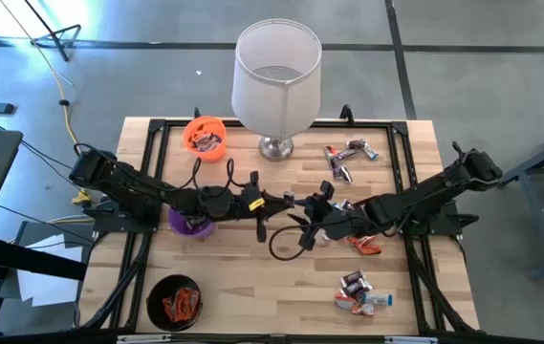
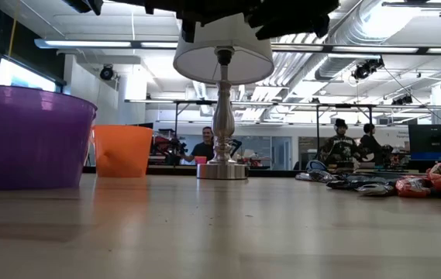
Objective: Sort candy
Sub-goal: Put the brown chocolate into the purple bucket
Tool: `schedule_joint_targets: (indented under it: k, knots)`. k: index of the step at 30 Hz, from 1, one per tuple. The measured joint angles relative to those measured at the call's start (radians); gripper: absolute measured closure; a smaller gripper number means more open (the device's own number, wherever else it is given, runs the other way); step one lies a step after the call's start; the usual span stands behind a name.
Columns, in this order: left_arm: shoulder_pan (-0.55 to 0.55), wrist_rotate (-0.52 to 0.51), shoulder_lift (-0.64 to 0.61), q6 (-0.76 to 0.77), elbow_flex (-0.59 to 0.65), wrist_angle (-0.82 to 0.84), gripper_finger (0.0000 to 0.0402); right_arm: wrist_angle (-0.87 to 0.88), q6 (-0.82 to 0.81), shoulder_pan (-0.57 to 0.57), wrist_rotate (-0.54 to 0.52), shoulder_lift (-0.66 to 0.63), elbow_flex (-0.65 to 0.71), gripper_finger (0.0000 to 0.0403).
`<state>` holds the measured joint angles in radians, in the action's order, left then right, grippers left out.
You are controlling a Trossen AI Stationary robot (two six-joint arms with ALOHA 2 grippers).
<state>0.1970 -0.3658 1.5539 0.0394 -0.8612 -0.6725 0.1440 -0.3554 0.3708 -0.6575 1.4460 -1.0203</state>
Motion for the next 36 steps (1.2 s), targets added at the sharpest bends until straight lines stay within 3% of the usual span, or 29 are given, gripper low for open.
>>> schedule_joint_targets:
  k: [3,7,13,19,24,29,36]
  knots:
    - [0.000,-0.039,-0.041,-0.015,0.000,0.062,0.0400,0.064,-0.085,0.008,0.073,0.000,0.000,0.0223]
    - [0.021,-0.088,-0.151,0.082,-0.001,0.340,0.0400,0.183,-0.200,0.024,0.147,0.000,0.000,0.0224]
    - [0.141,-0.101,-0.327,0.417,-0.001,0.806,0.0401,0.356,-0.335,0.050,0.163,0.000,0.000,0.0230]
    - [0.342,-0.148,-0.441,0.821,-0.001,1.073,0.0401,0.493,-0.431,0.044,0.162,0.000,0.000,0.0231]
    - [0.463,-0.276,-0.503,1.014,-0.001,1.214,0.0400,0.557,-0.422,-0.021,0.152,0.000,0.000,0.0231]
    - [0.500,-0.387,-0.529,1.174,-0.001,1.465,0.0399,0.576,-0.403,-0.145,0.148,0.000,0.000,0.0231]
    - [0.453,-0.369,-0.532,1.470,-0.001,1.881,0.0398,0.582,-0.455,-0.272,0.153,0.000,0.002,0.0231]
